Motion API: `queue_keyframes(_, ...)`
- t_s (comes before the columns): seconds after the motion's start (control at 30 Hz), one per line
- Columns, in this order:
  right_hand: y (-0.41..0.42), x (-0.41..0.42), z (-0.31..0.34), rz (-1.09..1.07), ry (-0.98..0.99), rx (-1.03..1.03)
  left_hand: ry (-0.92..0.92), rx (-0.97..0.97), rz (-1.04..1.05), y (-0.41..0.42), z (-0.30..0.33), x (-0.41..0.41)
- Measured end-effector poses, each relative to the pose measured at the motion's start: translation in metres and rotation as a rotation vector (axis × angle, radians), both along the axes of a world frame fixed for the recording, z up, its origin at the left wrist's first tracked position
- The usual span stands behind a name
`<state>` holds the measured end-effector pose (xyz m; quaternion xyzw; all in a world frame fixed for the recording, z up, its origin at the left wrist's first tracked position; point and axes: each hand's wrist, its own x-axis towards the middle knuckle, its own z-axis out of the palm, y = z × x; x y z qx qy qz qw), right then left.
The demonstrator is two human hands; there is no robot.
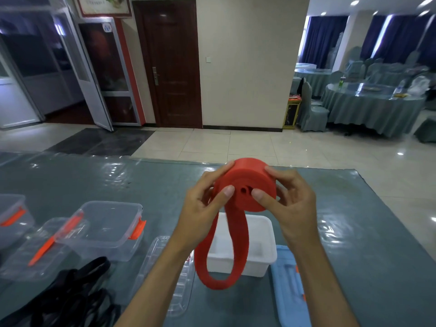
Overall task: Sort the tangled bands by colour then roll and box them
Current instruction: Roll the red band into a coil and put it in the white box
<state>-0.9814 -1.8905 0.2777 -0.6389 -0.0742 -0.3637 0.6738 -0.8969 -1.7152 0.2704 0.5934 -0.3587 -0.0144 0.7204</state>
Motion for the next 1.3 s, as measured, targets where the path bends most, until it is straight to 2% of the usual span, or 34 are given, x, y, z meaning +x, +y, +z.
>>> queue_keyframes(0.17, -0.008, -0.002, -0.009, 0.053, 0.191, -0.061, 0.056, -0.068, 0.079, 0.002, 0.001, -0.001)
queue_keyframes(0.33, -0.004, -0.002, -0.008, 0.016, 0.151, -0.056, 0.012, 0.018, -0.058, 0.010, 0.004, 0.004)
queue_keyframes(0.47, -0.001, -0.003, -0.009, 0.093, 0.205, -0.042, -0.106, 0.045, 0.025, 0.009, -0.001, 0.002)
queue_keyframes(0.7, -0.009, -0.007, -0.004, 0.074, 0.124, -0.068, 0.091, 0.085, -0.050, 0.001, -0.005, -0.002)
queue_keyframes(0.8, -0.004, -0.007, -0.007, 0.103, 0.166, -0.028, 0.027, 0.116, -0.021, 0.005, -0.002, 0.006)
queue_keyframes(0.9, -0.013, -0.008, -0.003, 0.122, 0.267, -0.105, -0.050, 0.179, 0.000, 0.006, -0.002, 0.008)
queue_keyframes(1.03, -0.026, -0.008, 0.002, 0.094, 0.260, -0.209, 0.004, 0.231, -0.111, 0.009, -0.005, 0.010)
queue_keyframes(1.13, -0.023, -0.007, -0.006, 0.089, 0.249, -0.162, 0.092, 0.247, -0.146, 0.015, -0.006, 0.018)
queue_keyframes(1.3, -0.019, -0.006, -0.021, 0.139, 0.337, -0.162, 0.053, 0.279, -0.142, 0.017, -0.009, 0.021)
